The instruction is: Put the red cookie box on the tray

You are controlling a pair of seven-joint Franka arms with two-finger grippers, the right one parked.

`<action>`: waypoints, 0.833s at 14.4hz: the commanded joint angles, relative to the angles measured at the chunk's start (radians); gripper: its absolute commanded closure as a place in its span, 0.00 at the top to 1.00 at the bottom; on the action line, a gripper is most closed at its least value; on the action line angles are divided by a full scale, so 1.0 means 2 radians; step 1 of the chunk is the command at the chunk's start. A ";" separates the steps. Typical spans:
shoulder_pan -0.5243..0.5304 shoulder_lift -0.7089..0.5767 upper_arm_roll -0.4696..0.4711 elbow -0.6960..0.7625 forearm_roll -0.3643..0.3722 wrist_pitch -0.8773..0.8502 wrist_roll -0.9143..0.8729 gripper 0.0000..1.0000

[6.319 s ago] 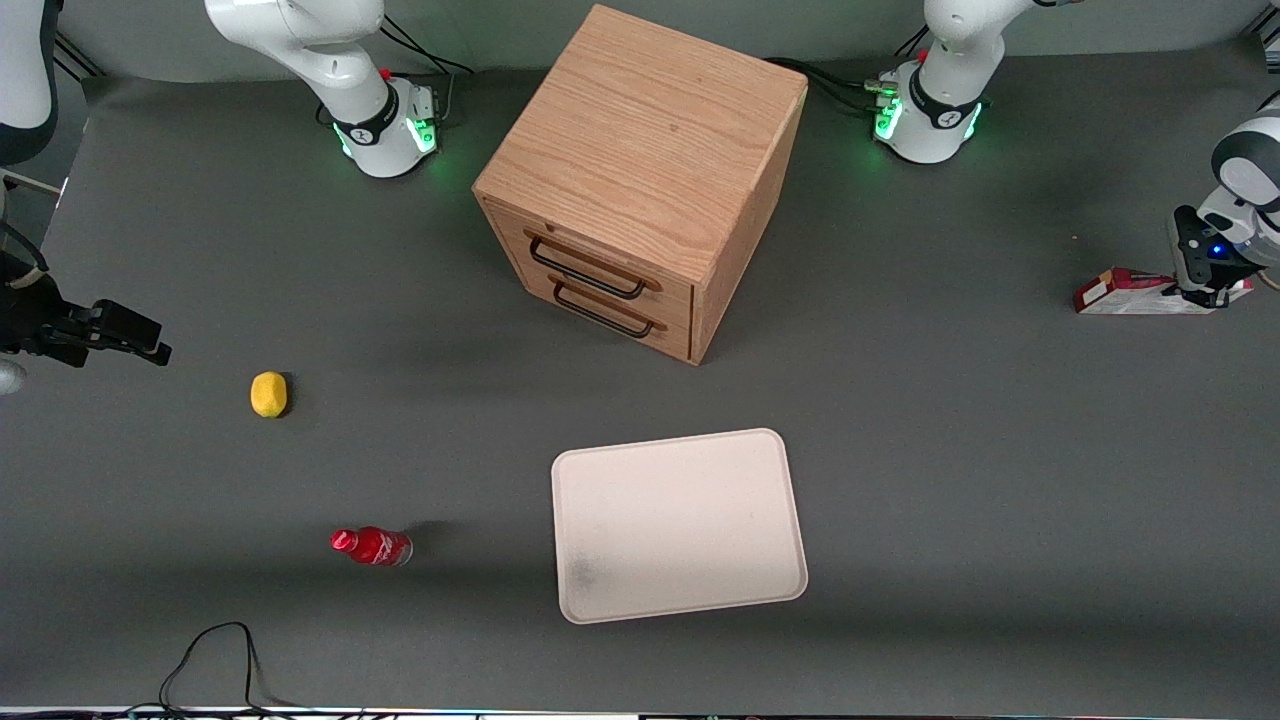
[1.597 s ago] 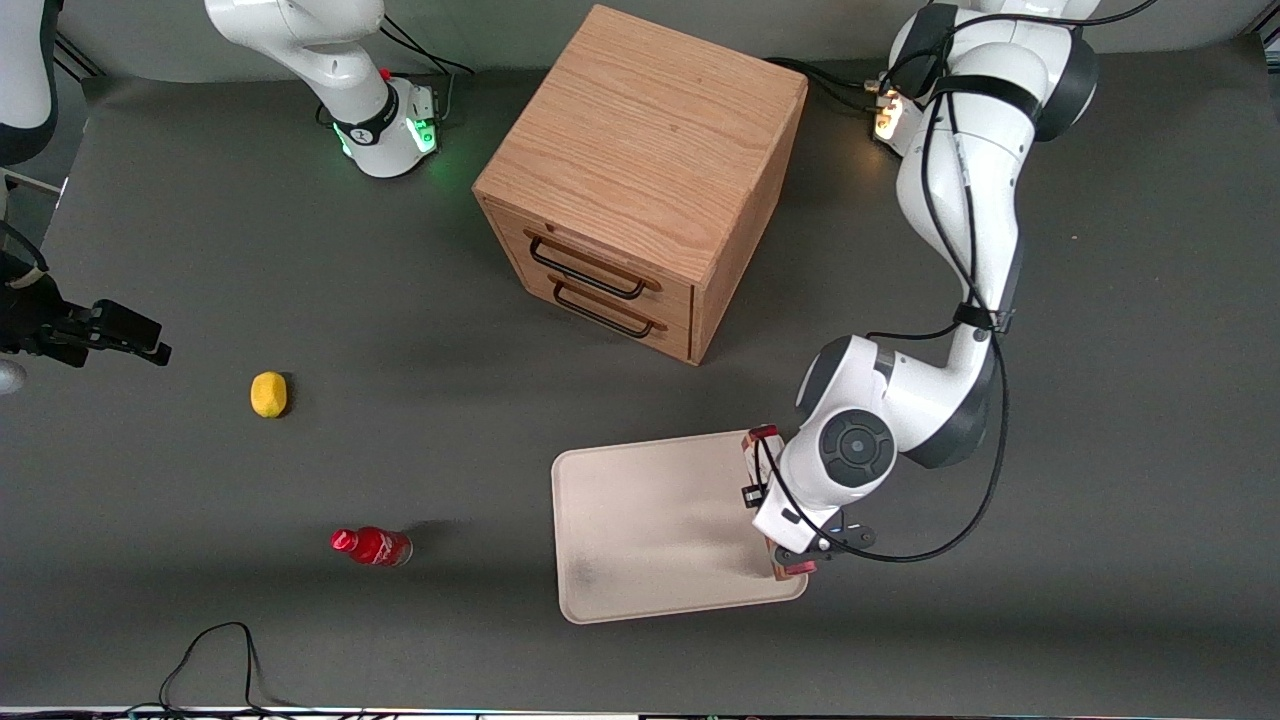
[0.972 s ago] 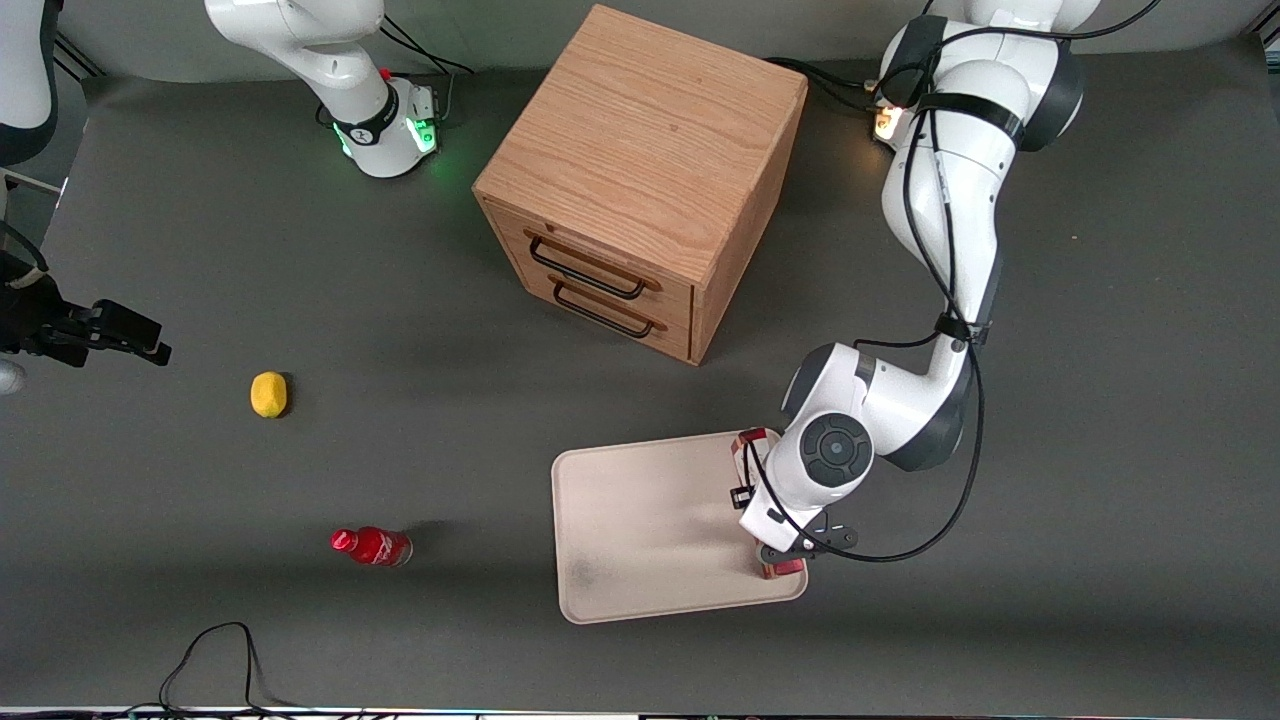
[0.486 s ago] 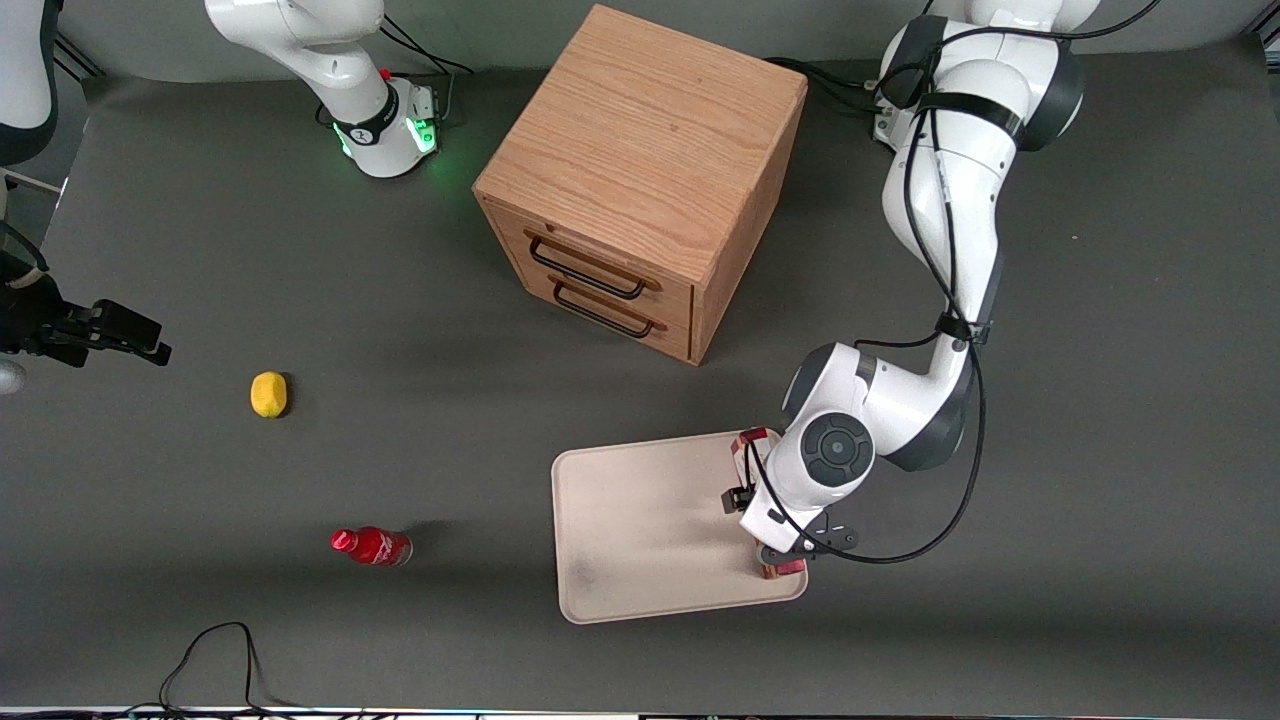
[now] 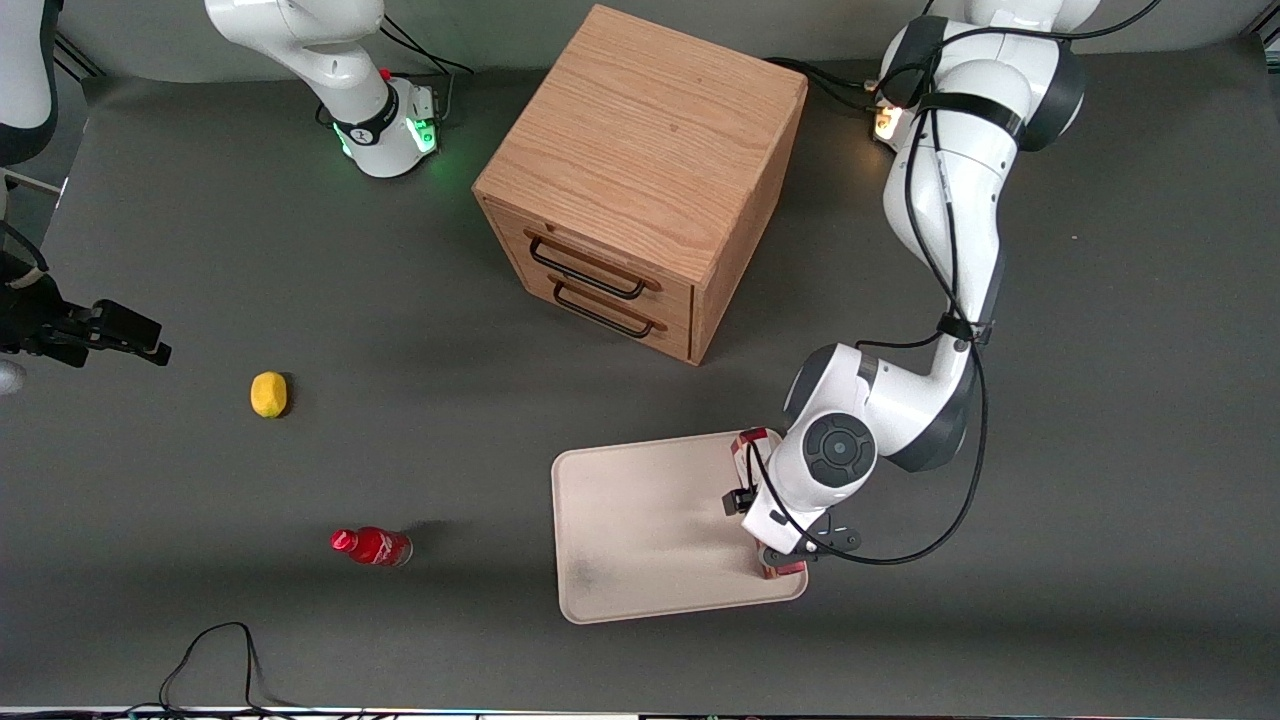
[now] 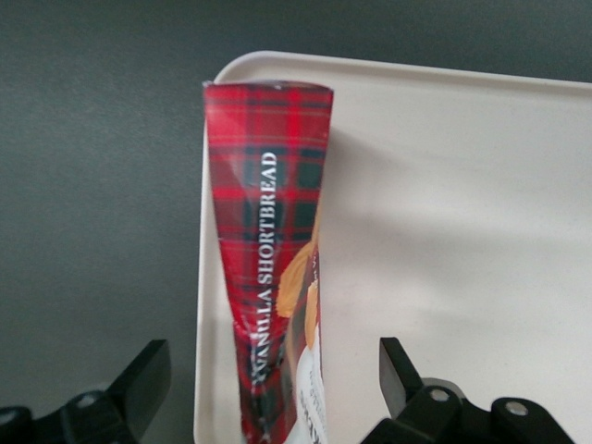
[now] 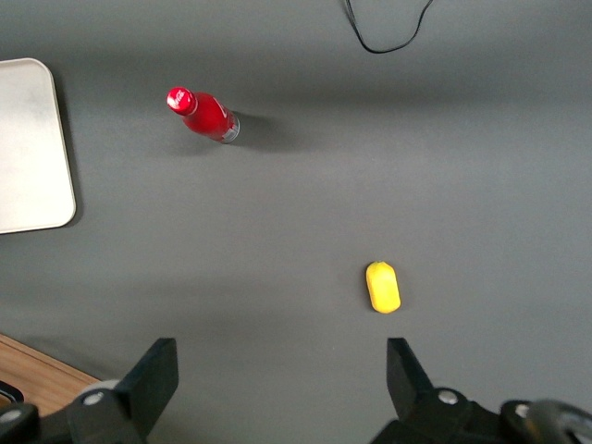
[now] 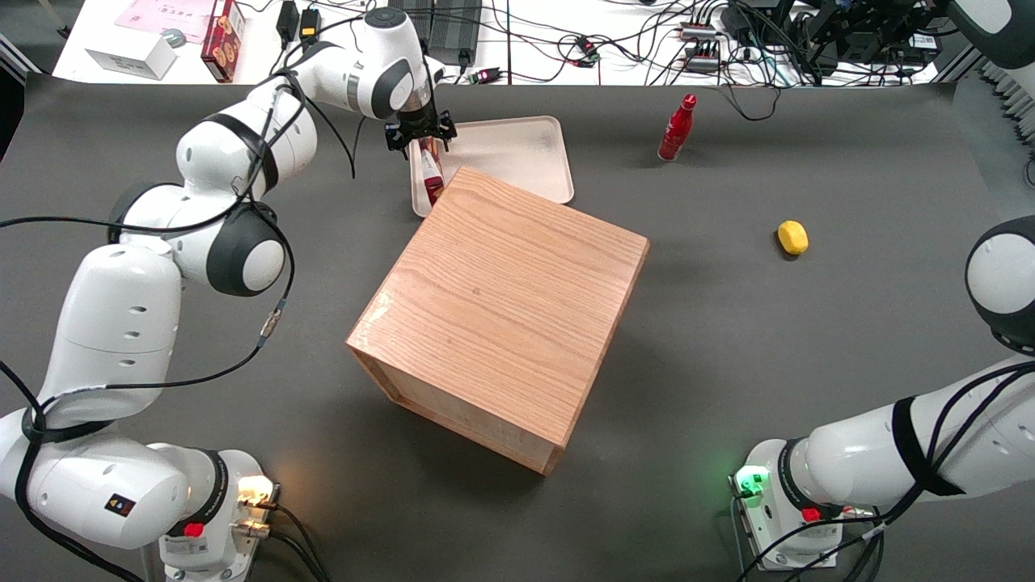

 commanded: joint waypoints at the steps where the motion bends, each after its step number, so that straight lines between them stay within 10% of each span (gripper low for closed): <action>1: 0.001 -0.027 0.005 0.006 0.009 -0.053 -0.003 1.00; 12: 0.106 -0.260 0.004 -0.165 0.021 -0.137 0.144 1.00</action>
